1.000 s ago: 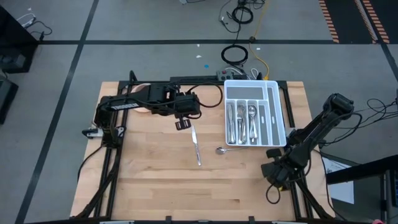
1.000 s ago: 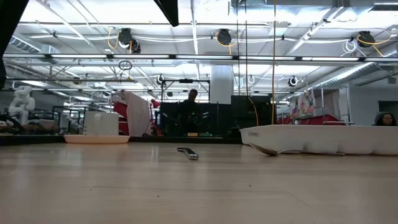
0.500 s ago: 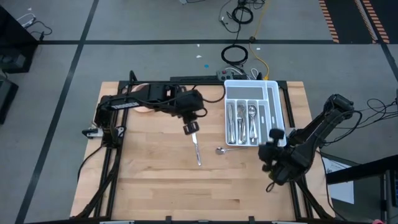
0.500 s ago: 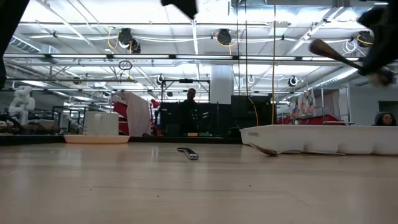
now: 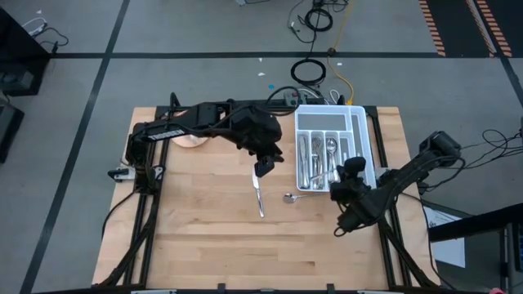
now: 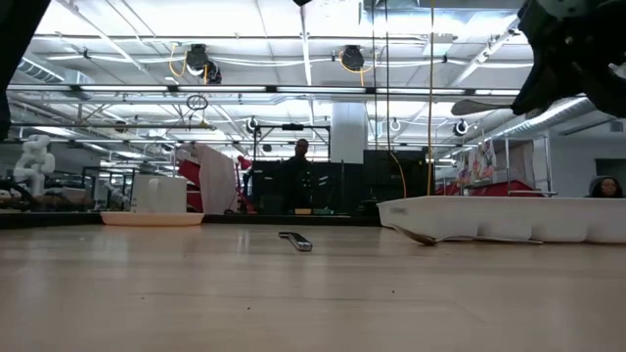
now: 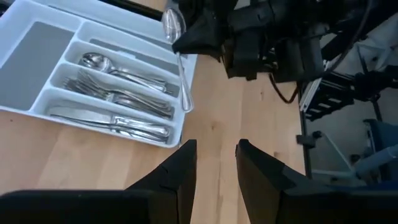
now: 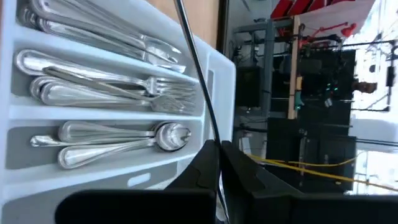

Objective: Sort silverware
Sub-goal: Put the silver spoon into the white cutlery tray

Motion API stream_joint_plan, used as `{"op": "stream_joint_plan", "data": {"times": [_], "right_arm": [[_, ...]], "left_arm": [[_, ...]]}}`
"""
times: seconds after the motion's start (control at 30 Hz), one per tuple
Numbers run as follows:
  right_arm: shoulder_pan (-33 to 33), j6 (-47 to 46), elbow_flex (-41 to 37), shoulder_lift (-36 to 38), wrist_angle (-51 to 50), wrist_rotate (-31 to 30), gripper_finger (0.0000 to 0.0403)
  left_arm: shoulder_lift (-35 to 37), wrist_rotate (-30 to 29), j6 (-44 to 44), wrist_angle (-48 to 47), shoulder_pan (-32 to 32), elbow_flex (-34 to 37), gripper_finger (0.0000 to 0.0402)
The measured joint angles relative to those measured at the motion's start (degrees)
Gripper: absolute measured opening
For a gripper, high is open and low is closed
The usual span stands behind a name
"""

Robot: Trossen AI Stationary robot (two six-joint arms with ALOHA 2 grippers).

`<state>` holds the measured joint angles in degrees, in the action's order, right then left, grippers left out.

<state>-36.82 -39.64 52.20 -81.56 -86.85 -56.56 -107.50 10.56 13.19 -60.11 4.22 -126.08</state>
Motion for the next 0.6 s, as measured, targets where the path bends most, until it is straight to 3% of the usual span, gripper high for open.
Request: {"op": "stream_joint_plan", "data": {"times": [0.1,0.23,0.4,0.5,0.6], "right_arm": [[-0.85,0.42,2.32,-1.56,-2.09,-2.22,0.0],[-1.59,7.21,7.26,0.08,-3.02,-16.77,0.0],[-4.05,8.09,15.2,8.68,-1.32,-15.51,0.0],[-8.99,6.59,16.56,15.7,5.24,-19.53,0.0],[-14.32,10.71,15.17,20.82,14.17,-25.33,0.0]], "left_arm": [[-0.02,2.59,0.04,1.5,0.88,0.0,0.0116],[-0.02,8.92,0.4,6.59,2.18,0.0,0.0116],[-0.04,13.64,1.53,11.79,3.0,0.0,0.0116],[-0.04,14.03,1.51,13.52,2.87,0.0,0.0116],[-0.34,14.96,1.49,14.23,2.74,0.0,0.0116]]}}
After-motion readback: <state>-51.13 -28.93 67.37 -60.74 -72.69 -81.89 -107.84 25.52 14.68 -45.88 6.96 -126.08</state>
